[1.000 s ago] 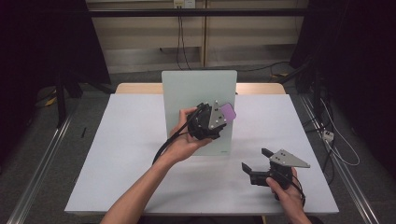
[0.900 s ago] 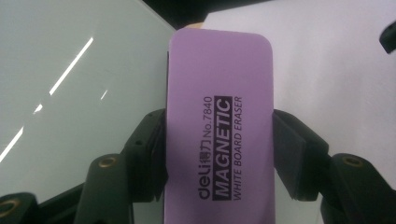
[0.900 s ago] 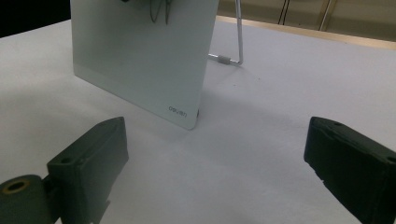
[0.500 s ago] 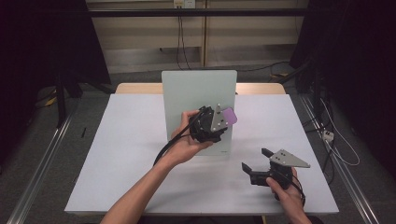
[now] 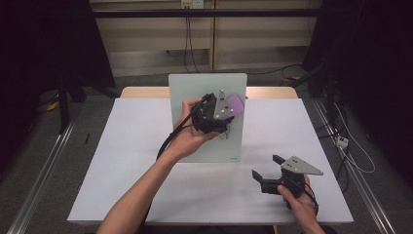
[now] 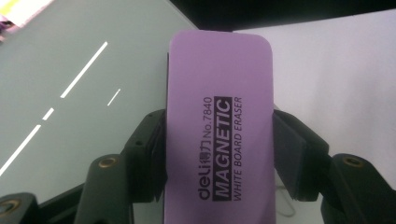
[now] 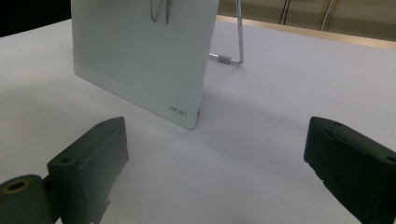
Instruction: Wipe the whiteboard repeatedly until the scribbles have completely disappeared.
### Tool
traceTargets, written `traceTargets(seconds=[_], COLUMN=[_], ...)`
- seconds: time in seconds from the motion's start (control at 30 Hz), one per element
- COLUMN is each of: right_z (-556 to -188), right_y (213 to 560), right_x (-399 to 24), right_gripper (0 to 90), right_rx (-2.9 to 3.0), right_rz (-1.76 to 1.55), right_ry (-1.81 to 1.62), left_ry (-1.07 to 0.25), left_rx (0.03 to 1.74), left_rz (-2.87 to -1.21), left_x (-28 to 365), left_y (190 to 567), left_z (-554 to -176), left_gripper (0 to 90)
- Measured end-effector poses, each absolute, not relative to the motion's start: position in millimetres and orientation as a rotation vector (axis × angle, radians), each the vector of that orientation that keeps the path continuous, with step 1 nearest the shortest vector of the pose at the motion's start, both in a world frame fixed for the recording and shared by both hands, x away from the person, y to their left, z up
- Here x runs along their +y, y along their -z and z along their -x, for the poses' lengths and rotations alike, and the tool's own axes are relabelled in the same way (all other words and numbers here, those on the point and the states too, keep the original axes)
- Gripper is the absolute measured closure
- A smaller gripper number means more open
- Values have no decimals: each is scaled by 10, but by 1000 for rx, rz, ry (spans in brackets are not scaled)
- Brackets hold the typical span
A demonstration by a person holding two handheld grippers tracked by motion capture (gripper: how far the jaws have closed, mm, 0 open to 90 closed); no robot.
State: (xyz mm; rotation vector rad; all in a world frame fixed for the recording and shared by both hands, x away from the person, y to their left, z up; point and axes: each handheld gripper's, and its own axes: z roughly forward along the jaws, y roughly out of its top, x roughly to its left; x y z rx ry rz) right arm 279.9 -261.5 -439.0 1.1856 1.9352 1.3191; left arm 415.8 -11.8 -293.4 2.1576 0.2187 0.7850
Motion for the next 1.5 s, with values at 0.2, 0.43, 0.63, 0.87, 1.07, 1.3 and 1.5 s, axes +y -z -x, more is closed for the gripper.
traceTargets(seconds=[0.2,0.43,0.63,0.87,1.07,1.3,1.5], right_z=[-2802,-2800,-2804,-2799,-2803,-2804,-2802], right_y=[4393,4393,4394,4392,4393,4392,4390], right_x=[-2613,-2608,-2607,-2602,-2608,-2608,-2612], right_gripper=[63,63,60,60,60,60,60], right_rx=[1941,1945,1947,1948,1950,1949,1947], right_rz=[-1183,-1177,-1181,-1182,-1177,-1178,-1183], right_ry=[-1316,-1319,-1318,-1320,-1319,-1319,-1322], left_ry=[-835,-836,-824,-795,-763,-717,-751], left_rx=[219,182,134,94,64,54,115], left_rz=[-2146,-2179,-2227,-2291,-2331,-2359,-2293], left_x=[-121,-191,-264,-263,-236,-192,-121], left_y=[2821,2957,3206,3438,3600,3604,3384], left_z=[-4191,-4135,-4029,-3941,-3888,-3911,-3993], left_gripper=[410,409,409,408,408,409,409])
